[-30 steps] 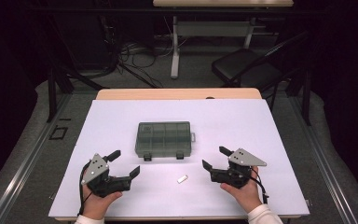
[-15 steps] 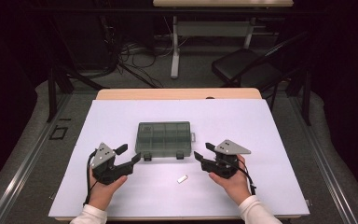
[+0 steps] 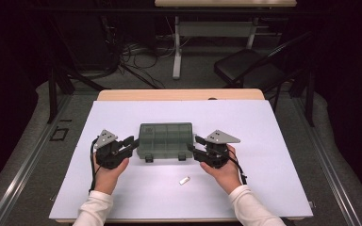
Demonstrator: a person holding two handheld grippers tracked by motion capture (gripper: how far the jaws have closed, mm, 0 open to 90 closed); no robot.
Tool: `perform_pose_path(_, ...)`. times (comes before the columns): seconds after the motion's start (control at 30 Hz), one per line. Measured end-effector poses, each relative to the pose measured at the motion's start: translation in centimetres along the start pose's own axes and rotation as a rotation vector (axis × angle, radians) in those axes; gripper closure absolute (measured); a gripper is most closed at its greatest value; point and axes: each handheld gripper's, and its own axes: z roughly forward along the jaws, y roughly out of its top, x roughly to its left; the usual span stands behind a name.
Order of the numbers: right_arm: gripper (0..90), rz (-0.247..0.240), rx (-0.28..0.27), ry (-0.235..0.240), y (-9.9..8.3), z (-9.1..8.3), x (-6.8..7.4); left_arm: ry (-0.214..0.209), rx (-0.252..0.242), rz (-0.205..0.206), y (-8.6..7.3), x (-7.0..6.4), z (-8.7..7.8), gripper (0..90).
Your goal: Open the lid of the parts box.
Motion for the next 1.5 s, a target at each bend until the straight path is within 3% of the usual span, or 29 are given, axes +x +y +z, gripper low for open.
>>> perform_pose_path(0.13, 56.1, 0.017, -0.003, 0.004, -0.4, 0.2, 0.0, -0.009, 0.012, 0.014, -0.9, 0.1, 0.6, 70.4)
perform_pose_path(0.3, 59.2, 0.061, 0.037, 0.079, -1.1, 0.2, -0.3, -0.002, 0.047, 0.026, -2.0, 0.0, 1.2, 69.3)
perform_pose_path(0.37, 64.8, 0.049, 0.044, 0.042, -1.3, 0.0, -0.4, -0.010, 0.051, 0.040, -2.1, -0.3, 1.1, 72.5)
perform_pose_path(0.5, 68.5, 0.080, 0.085, 0.011, -1.7, -0.1, -0.5, -0.024, 0.062, 0.035, -2.0, -0.7, 1.0, 75.8)
perform_pose_path(0.57, 69.4, 0.074, 0.112, 0.003, -1.9, -0.1, -0.3, -0.023, 0.072, 0.026, -2.1, -0.7, 1.0, 76.8)
perform_pose_path(0.67, 69.4, 0.066, 0.109, 0.013, -2.2, 0.1, 0.1, -0.031, 0.091, 0.014, -2.2, -0.7, 1.1, 80.2)
perform_pose_path(0.77, 70.0, 0.024, 0.131, -0.004, -2.6, 0.4, 0.5, -0.039, 0.106, 0.027, -2.4, -0.9, 1.3, 83.7)
perform_pose_path(0.83, 71.8, 0.038, 0.157, 0.019, -2.9, 0.5, 0.6, -0.050, 0.115, 0.029, -2.4, -1.0, 1.3, 86.1)
perform_pose_path(1.03, 86.2, -0.004, 0.148, 0.040, -3.3, 0.5, 1.1, -0.063, 0.112, 0.015, -2.4, -1.0, 1.2, 90.0)
perform_pose_path(1.33, 90.0, 0.013, 0.198, 0.057, -4.1, 1.8, 0.9, -0.056, 0.122, 0.007, -2.5, -1.1, 1.3, 90.0)
perform_pose_path(1.5, 90.0, 0.009, 0.219, 0.043, -4.4, 2.6, 0.9, -0.057, 0.127, 0.007, -2.6, -1.0, 1.3, 90.0)
